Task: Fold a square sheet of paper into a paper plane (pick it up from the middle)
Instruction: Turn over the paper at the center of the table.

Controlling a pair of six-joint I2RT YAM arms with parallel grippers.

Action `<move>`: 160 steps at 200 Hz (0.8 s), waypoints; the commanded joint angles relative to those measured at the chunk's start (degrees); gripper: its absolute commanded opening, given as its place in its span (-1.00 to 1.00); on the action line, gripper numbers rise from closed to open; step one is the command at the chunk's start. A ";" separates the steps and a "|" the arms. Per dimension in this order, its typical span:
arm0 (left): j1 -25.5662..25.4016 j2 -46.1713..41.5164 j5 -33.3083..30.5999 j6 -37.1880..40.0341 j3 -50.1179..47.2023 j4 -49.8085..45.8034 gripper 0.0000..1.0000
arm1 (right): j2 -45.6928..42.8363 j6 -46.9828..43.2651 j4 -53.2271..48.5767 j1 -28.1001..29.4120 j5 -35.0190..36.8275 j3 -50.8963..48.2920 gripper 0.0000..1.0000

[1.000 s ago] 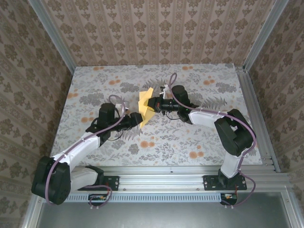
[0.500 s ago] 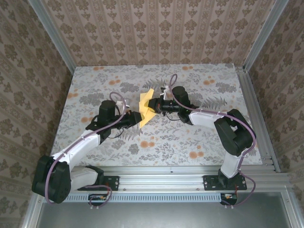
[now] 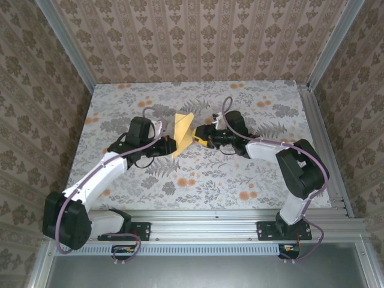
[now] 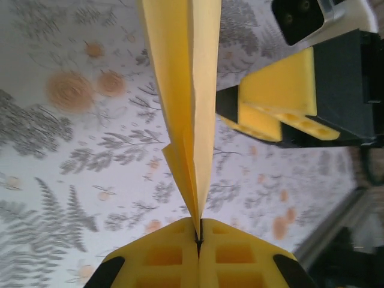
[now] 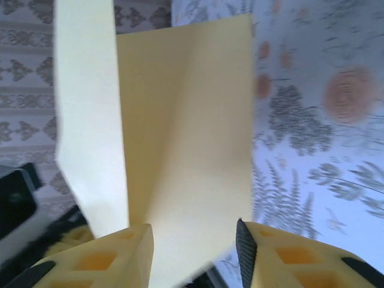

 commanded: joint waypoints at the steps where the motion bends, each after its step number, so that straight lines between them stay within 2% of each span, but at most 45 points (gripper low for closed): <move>1: -5.80 3.59 -22.78 13.64 7.43 -17.97 -0.87 | -5.85 -9.43 -11.68 -2.33 2.97 -1.39 -0.04; 15: -9.16 6.64 -33.38 15.55 10.96 -22.84 -0.85 | -8.56 -12.90 -16.64 -3.95 4.67 -1.88 0.02; 39: -14.37 11.04 -47.78 16.81 14.70 -26.23 -0.85 | -12.75 -17.97 -24.40 -6.79 7.45 -2.27 0.05; 57: -18.91 15.76 -57.49 17.26 17.63 -29.04 -0.84 | -15.78 -20.96 -29.18 -9.30 9.34 -2.77 0.07; 69: -21.66 18.94 -61.59 17.38 18.97 -30.15 -0.83 | -17.47 -21.88 -30.77 -11.26 9.25 -3.63 0.07; 95: -26.57 25.49 -66.26 17.06 21.25 -30.83 -0.80 | -22.04 -24.20 -34.44 -15.53 9.74 -5.07 0.09; 126: -32.72 34.48 -67.86 17.10 25.09 -31.92 -0.73 | -25.33 -25.07 -36.08 -19.91 8.50 -7.08 0.10; 160: -37.83 41.35 -63.02 18.08 27.55 -28.78 -0.61 | -25.76 -25.64 -36.59 -20.97 7.26 -7.74 0.11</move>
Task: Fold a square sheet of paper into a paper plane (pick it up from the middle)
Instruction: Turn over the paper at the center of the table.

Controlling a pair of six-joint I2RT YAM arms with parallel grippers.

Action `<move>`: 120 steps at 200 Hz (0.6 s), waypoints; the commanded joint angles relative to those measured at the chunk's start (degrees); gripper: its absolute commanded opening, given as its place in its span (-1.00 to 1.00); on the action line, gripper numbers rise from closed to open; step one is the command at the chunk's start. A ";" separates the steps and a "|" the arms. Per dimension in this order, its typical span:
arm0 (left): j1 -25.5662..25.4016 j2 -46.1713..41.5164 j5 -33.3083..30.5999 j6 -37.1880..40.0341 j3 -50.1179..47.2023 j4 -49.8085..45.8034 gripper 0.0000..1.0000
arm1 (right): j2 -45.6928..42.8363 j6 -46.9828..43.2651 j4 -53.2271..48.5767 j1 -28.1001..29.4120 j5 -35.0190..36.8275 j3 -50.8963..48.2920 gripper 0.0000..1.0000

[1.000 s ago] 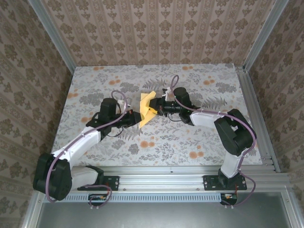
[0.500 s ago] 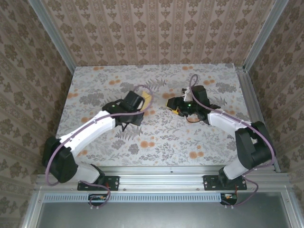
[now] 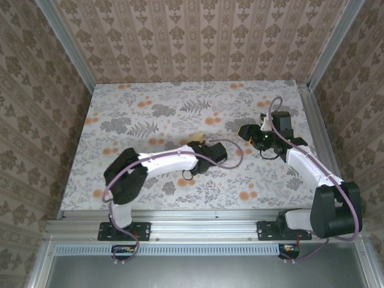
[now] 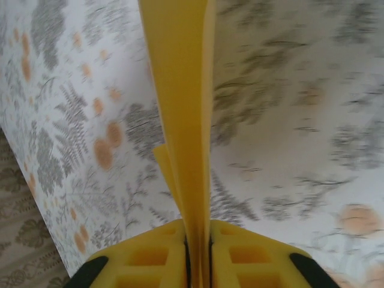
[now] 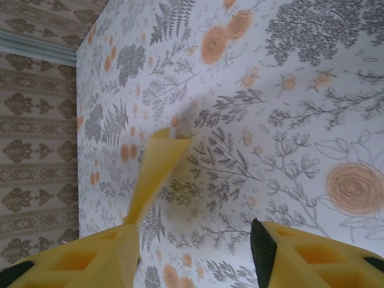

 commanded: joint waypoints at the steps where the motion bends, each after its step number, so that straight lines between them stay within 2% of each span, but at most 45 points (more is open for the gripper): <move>1: -2.95 2.92 1.07 1.57 2.21 -0.01 -0.61 | -1.02 -2.10 -2.54 -0.34 -1.26 -0.85 0.11; 25: -5.20 5.14 5.49 1.79 3.14 1.68 -0.50 | -0.89 -2.18 -2.30 -0.55 -1.65 -1.34 0.11; 58: -5.57 3.97 14.77 1.82 0.68 6.92 -0.21 | 0.00 -0.96 -0.38 -0.57 -2.67 -2.66 0.09; 84: -4.31 -1.07 22.66 0.92 -2.51 10.84 -0.09 | 0.36 -0.75 0.45 -0.48 -3.49 -3.64 0.07; 120: 0.21 -12.40 34.06 -1.40 -9.40 17.22 0.02 | 0.81 0.20 1.96 0.96 -4.18 -5.39 0.02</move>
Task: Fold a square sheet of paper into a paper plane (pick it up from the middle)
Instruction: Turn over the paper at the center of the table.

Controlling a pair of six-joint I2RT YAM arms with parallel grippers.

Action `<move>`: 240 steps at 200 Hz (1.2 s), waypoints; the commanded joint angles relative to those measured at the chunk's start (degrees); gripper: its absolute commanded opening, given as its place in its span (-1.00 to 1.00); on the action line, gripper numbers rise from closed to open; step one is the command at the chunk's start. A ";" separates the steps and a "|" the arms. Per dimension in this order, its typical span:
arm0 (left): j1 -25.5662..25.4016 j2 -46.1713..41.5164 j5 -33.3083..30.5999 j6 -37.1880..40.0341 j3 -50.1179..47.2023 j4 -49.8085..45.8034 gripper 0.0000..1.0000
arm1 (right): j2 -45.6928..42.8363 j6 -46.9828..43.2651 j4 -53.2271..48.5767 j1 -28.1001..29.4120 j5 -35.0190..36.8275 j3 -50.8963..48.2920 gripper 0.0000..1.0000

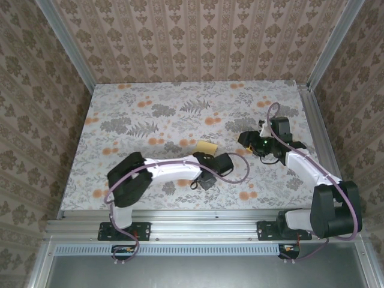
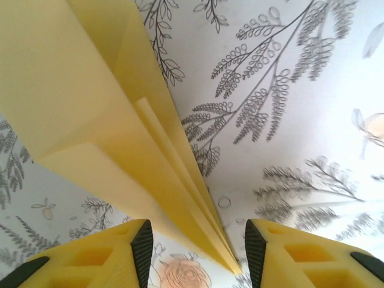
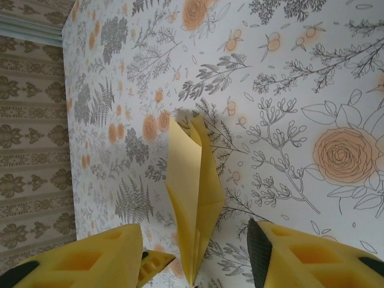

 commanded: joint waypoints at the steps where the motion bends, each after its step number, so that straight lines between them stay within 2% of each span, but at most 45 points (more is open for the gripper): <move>1: 3.13 -8.79 10.72 -2.68 -3.45 5.15 0.03 | 0.69 0.78 1.64 1.12 -1.92 -1.40 0.02; 28: 9.53 -17.07 19.03 -5.58 -8.64 7.64 0.11 | 0.82 2.51 3.57 4.62 -1.77 -2.38 -0.01; 62: 21.71 -23.71 27.02 -8.40 -15.13 9.46 0.18 | 1.92 5.48 6.59 12.72 0.54 -1.11 -0.12; 85: 27.92 -26.08 29.66 -9.35 -17.96 10.41 0.20 | 4.59 7.17 8.57 19.44 3.14 1.24 -0.26; 117: 34.49 -26.64 33.21 -12.28 -21.73 13.04 0.21 | 13.67 6.04 7.07 28.34 7.98 6.53 -0.42; 160: 37.72 -26.68 35.12 -14.16 -24.90 16.03 0.23 | 20.85 4.43 5.41 33.01 12.78 10.47 -0.55; 200: 38.46 -26.20 36.07 -14.69 -25.43 17.30 0.24 | 24.32 1.80 2.23 32.76 15.45 10.86 -0.69; 240: 38.64 -25.04 37.93 -15.06 -24.90 18.27 0.24 | 25.18 2.17 5.12 31.68 13.90 7.74 -0.82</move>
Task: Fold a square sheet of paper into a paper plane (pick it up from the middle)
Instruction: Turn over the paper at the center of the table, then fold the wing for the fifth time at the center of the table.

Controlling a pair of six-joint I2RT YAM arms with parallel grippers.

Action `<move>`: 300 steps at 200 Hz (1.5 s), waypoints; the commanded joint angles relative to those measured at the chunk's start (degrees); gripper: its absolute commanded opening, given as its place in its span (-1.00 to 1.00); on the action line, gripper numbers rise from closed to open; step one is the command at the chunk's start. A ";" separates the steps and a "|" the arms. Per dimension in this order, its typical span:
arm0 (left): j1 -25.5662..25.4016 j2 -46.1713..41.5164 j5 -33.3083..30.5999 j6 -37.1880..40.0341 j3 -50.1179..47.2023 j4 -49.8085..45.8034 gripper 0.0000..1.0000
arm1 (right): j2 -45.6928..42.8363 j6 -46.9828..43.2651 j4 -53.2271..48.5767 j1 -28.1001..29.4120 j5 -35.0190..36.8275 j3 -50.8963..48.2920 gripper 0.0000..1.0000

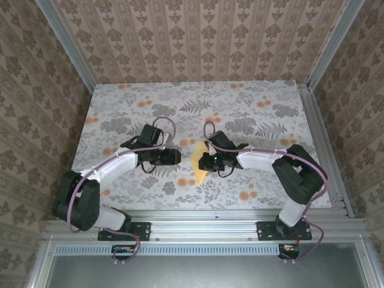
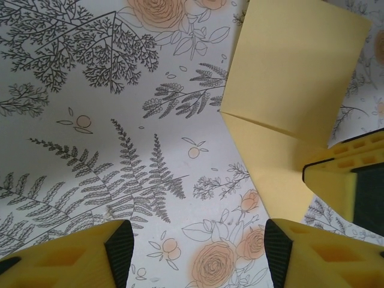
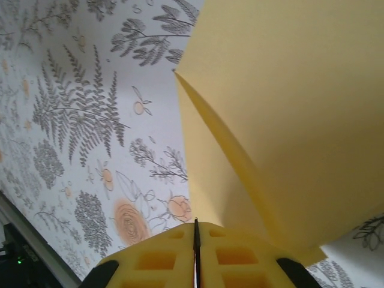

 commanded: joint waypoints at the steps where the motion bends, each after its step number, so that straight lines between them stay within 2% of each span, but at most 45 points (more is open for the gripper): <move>1: 0.52 0.51 2.47 -1.23 -0.22 1.49 0.24 | 0.91 -0.75 0.22 -0.79 0.83 -1.71 -0.82; 62: 0.01 2.81 4.12 -3.86 -0.64 4.65 0.24 | 1.30 1.55 10.50 -3.27 -4.34 -8.22 -1.00; 109: -2.81 3.90 3.35 -8.53 -2.17 10.65 0.23 | 2.27 5.66 20.77 -5.75 -7.70 -14.59 -1.00; 177: -8.65 9.72 1.49 -14.74 -2.40 19.77 0.21 | 3.59 7.28 26.06 -6.82 -8.69 -18.82 -1.00; 227: -10.59 13.97 -0.85 -20.49 -2.21 26.80 0.13 | 2.53 6.22 24.59 -6.82 -8.23 -19.18 -1.00; 300: -11.32 17.81 -0.67 -21.45 -0.50 29.80 -0.01 | 2.52 6.40 25.25 -6.82 -8.54 -19.36 -1.00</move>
